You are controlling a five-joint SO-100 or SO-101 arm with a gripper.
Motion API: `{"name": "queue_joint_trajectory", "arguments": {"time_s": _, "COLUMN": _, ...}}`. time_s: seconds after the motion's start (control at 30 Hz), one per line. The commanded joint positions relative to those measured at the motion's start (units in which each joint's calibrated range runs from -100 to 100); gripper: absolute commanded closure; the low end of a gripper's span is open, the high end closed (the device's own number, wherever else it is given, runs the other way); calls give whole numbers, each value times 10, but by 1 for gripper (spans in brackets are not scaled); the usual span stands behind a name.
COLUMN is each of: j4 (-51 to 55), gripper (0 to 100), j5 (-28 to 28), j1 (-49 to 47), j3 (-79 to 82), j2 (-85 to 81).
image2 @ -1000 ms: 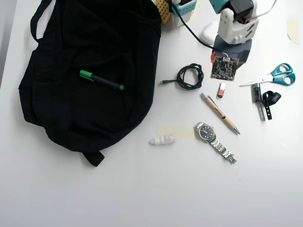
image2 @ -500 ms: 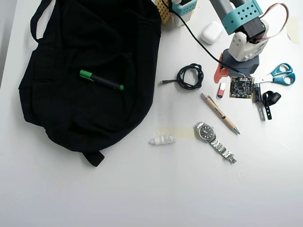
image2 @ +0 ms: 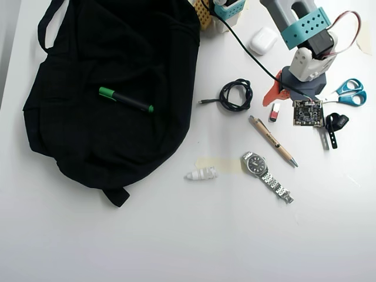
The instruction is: Put the usb stick into the black bag
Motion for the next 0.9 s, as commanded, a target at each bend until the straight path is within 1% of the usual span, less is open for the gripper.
{"name": "queue_joint_trajectory", "arguments": {"time_s": 0.0, "j4": -42, "gripper": 72, "j5": 2, "j1": 7, "j3": -26, "j2": 14}}
{"name": "queue_joint_trajectory", "arguments": {"time_s": 0.27, "j4": -54, "gripper": 71, "j5": -3, "j1": 19, "j3": -26, "j2": 31}}
{"name": "queue_joint_trajectory", "arguments": {"time_s": 0.37, "j4": -54, "gripper": 71, "j5": -18, "j1": 24, "j3": -26, "j2": 32}}
{"name": "queue_joint_trajectory", "arguments": {"time_s": 0.7, "j4": -52, "gripper": 71, "j5": -28, "j1": 16, "j3": -16, "j2": 38}}
{"name": "queue_joint_trajectory", "arguments": {"time_s": 0.87, "j4": -55, "gripper": 71, "j5": -34, "j1": 13, "j3": -26, "j2": 73}}
